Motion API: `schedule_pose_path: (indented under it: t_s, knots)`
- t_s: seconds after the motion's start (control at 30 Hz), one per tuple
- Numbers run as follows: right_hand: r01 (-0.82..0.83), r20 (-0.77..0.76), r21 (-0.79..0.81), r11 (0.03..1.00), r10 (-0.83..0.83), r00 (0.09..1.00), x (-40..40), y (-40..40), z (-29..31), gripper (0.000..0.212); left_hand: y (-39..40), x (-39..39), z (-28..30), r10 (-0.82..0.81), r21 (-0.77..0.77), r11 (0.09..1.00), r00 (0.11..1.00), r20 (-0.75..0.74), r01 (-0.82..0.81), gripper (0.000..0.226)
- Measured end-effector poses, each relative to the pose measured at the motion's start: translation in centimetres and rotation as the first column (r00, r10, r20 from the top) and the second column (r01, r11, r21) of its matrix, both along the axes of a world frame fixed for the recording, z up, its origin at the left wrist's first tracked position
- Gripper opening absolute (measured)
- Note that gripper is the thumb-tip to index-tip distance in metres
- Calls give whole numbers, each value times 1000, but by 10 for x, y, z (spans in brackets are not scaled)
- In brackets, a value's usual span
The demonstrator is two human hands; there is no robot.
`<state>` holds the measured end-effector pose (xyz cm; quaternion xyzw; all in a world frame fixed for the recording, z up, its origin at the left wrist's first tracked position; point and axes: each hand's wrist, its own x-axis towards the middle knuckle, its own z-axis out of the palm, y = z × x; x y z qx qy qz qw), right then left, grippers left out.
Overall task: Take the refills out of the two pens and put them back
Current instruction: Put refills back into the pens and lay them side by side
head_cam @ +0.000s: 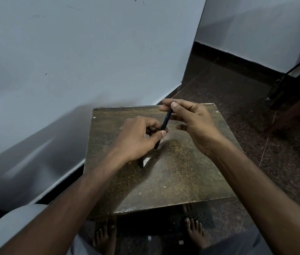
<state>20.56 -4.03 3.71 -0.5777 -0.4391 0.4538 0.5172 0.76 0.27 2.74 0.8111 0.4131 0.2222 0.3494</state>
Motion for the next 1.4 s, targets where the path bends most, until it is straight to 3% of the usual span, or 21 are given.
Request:
schedule_pose_path:
  t_s: [0.1, 0.17, 0.4, 0.5, 0.63, 0.83, 1.0, 1.03, 1.13, 1.23, 1.4]
  knots:
    - [85, 15, 28, 996, -86, 996, 0, 0, 1, 12, -1, 0, 0, -3, -9, 1000, 1000, 0, 3, 10]
    - [114, 4, 9, 993, -114, 993, 3, 2, -2, 17, -3, 1, 0, -13, -12, 1000, 1000, 0, 13, 11]
    - [-29, -30, 14, 999, 30, 999, 8, 1, 0, 22, -1, 1, 0, -27, -46, 999, 999, 26, 28, 12]
    - [51, -19, 49, 998, -50, 999, 7, 2, 1, 18, -3, 1, 0, -20, -47, 999, 999, 33, 21, 4]
    - [103, -45, 120, 987, -98, 994, 3, 5, -1, 16, -7, 5, -3, -1, -53, 999, 999, 45, 3, 15]
    - [164, -19, 172, 971, -164, 986, -7, 7, 1, 19, -8, 6, -1, 19, -90, 996, 998, 57, -13, 8]
    - [147, 242, 92, 985, -166, 956, -9, 9, -5, 29, -2, -2, 0, 113, -92, 990, 993, 27, -110, 4]
    - [146, 371, 100, 984, -173, 912, -10, 9, -7, 28, 0, -4, 0, 150, -81, 986, 988, 29, -147, 5]
    - [77, 740, 97, 992, -124, 661, -18, 10, -13, 16, 9, -13, 2, 249, -50, 968, 968, 44, -247, 16]
    - [-26, 832, 70, 997, -44, 553, -29, 11, -20, 16, 12, -19, 3, 295, 9, 955, 954, 54, -295, 30]
    - [-20, 845, 23, 1000, -9, 534, -47, 17, -32, 10, 11, -18, 3, 296, 42, 954, 955, 35, -297, 19]
